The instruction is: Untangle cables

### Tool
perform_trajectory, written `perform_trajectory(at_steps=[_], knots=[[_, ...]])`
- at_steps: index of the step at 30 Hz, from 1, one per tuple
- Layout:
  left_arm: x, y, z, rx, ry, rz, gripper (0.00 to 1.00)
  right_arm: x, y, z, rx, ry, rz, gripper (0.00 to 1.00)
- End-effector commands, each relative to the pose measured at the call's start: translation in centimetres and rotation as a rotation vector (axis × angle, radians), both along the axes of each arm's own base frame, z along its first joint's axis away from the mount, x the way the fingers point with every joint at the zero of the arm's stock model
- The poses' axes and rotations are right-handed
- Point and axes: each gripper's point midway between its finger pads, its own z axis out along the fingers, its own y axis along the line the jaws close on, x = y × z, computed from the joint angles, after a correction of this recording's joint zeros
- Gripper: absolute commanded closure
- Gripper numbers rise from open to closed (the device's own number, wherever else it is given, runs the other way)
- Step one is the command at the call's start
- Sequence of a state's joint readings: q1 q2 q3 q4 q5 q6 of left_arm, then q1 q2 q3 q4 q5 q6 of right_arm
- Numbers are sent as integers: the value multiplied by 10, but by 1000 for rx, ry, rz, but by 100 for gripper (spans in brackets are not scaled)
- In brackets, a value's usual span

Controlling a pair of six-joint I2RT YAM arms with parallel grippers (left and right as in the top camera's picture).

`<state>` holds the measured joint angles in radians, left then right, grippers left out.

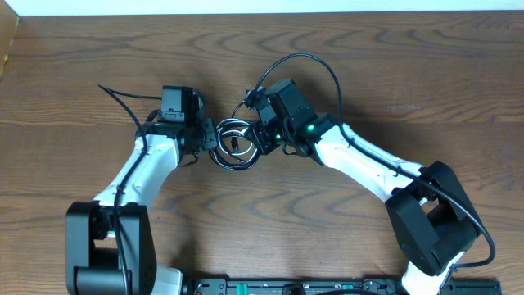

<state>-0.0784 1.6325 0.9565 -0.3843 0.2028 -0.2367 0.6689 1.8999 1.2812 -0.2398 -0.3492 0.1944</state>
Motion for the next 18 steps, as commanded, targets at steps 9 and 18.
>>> perform_trajectory(at_steps=[9, 18], knots=[[-3, 5, -12, 4, 39, 46, 70, -2, 13, -26, 6, 31, 14, 64], [-15, 29, -19, 85, 98, 177, 70, -33, 45, -42, 70, 98, 146, 61]])
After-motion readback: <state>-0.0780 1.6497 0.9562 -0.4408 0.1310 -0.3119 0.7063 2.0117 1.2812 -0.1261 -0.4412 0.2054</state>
